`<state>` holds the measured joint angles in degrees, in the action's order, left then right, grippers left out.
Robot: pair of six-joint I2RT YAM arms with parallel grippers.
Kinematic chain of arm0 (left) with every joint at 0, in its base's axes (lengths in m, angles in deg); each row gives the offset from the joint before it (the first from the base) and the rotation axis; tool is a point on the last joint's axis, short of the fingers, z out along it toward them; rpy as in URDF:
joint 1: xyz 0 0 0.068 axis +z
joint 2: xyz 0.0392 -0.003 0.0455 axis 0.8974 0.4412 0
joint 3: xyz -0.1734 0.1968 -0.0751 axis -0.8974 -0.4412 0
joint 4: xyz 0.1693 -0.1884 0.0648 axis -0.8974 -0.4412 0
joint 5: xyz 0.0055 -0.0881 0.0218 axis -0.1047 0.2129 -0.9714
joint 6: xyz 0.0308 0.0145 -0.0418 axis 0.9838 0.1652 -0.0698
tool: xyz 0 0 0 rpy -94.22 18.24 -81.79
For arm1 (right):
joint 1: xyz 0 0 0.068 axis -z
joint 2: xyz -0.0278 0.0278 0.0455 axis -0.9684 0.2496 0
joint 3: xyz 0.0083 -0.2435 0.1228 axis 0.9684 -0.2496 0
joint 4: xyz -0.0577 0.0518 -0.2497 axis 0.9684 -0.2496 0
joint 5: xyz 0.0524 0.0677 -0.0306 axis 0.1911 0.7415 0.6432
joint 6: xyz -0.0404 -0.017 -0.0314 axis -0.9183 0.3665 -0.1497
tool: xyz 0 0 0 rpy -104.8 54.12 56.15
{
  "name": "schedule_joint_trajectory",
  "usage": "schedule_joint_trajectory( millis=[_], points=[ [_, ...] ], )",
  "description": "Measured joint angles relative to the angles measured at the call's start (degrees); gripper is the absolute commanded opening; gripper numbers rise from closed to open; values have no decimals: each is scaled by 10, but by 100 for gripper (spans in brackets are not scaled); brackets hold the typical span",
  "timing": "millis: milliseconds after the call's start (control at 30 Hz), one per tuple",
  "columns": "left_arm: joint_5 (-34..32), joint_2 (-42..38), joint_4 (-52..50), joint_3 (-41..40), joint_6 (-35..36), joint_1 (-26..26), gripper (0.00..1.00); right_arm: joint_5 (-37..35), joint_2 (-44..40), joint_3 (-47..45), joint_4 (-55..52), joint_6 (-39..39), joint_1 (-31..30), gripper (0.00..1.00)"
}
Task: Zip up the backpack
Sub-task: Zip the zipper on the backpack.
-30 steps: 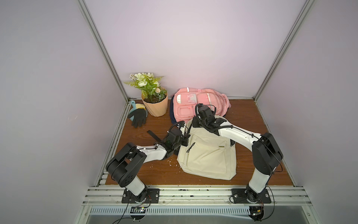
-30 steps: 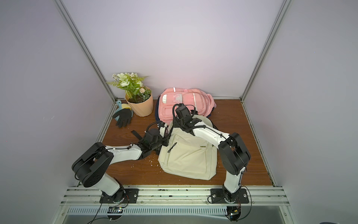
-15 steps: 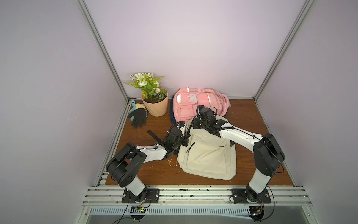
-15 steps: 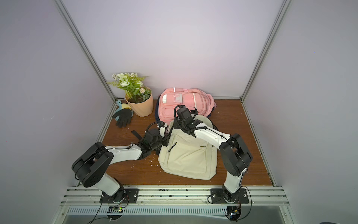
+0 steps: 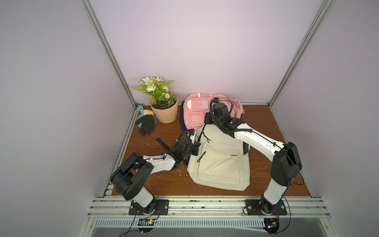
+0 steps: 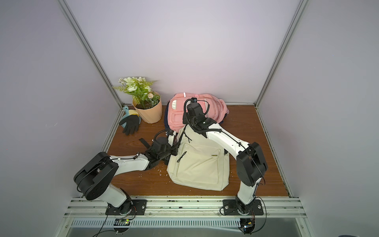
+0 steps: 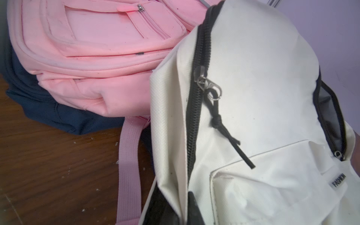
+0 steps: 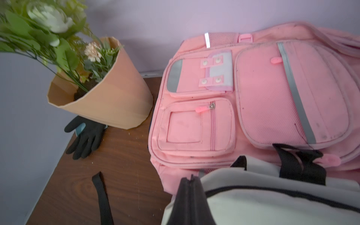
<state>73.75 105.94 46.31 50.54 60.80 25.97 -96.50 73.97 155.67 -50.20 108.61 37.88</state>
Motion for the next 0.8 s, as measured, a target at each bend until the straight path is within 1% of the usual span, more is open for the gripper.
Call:
schedule_joint_trajectory(
  millis=[67,100,167,267,300,333,400,467,600,700,800],
  points=[
    [0,-2,0,-1,0,0,0,5,2,4,0,-2,4,0],
    [0,-3,0,-2,0,0,0,12,1,-2,1,-2,6,2],
    [0,-6,-1,-2,0,0,0,28,-9,-36,18,-4,7,12],
    [0,-9,-4,-2,0,0,0,68,-36,-132,46,-18,6,30],
    [0,-9,-4,-2,0,0,0,90,-46,-169,55,-25,5,35],
    [0,-9,-5,-2,0,0,0,105,-52,-196,60,-32,5,37],
    [0,-9,-6,-2,0,0,0,136,-64,-245,70,-46,3,39],
    [0,-9,-8,-2,1,0,0,159,-70,-266,76,-59,2,40],
    [0,-9,-9,-2,1,0,0,197,-73,-268,108,-90,-1,45],
    [0,-9,-10,-2,2,0,0,207,-75,-268,127,-110,-4,47],
    [2,-9,-10,-2,2,0,0,205,-75,-268,132,-125,-7,46]
  ],
)
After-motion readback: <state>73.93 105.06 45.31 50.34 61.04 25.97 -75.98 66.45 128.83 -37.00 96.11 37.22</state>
